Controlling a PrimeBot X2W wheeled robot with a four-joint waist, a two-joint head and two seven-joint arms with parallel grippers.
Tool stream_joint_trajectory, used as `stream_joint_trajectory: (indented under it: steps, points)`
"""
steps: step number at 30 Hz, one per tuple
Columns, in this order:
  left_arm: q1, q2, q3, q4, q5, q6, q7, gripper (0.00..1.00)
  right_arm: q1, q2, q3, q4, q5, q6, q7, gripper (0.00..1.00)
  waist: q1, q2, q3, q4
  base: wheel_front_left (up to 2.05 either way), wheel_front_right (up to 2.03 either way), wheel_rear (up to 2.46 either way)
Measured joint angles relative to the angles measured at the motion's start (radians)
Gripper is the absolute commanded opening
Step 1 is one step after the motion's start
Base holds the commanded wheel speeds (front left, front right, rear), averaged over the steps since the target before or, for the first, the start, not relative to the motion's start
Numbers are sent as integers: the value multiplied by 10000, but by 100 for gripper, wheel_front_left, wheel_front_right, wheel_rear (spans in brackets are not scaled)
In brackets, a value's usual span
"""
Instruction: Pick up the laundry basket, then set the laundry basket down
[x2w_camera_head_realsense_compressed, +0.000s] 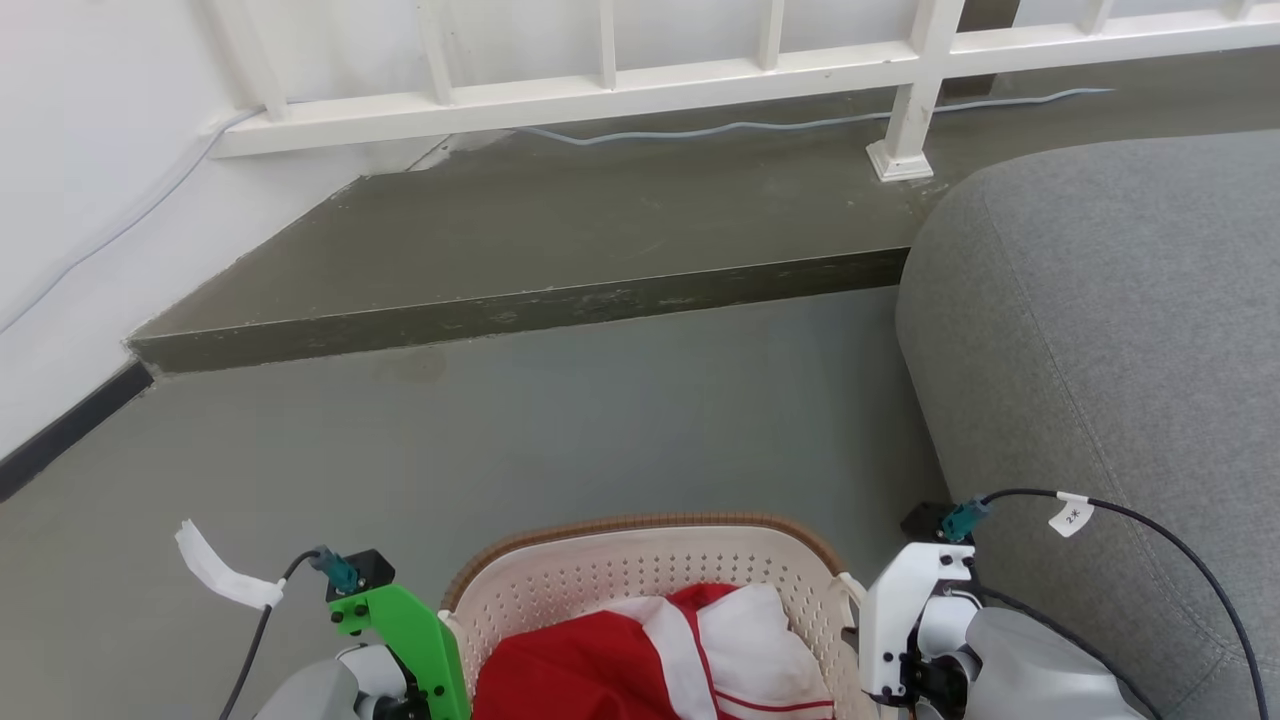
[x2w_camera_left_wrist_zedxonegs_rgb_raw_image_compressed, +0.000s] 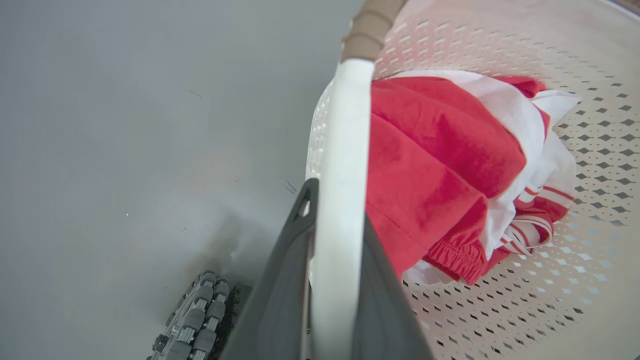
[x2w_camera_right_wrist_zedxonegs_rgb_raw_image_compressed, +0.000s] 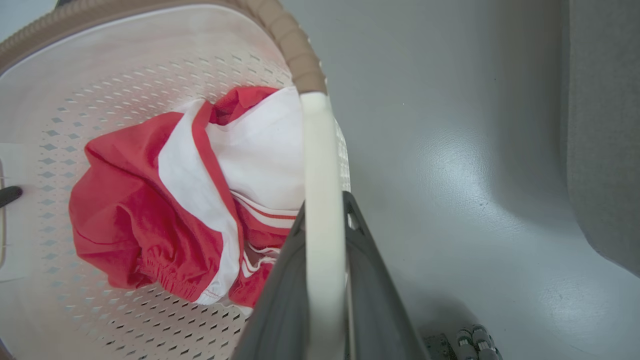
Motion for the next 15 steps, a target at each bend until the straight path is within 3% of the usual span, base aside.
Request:
stream_joint_trajectory:
  steps: [15]
  points:
    - [41, 4, -167, -52, -111, 2, 2, 0, 0, 0, 29, 23, 190, -65, 71, 0, 0, 0, 1, 27, 0, 0, 0]
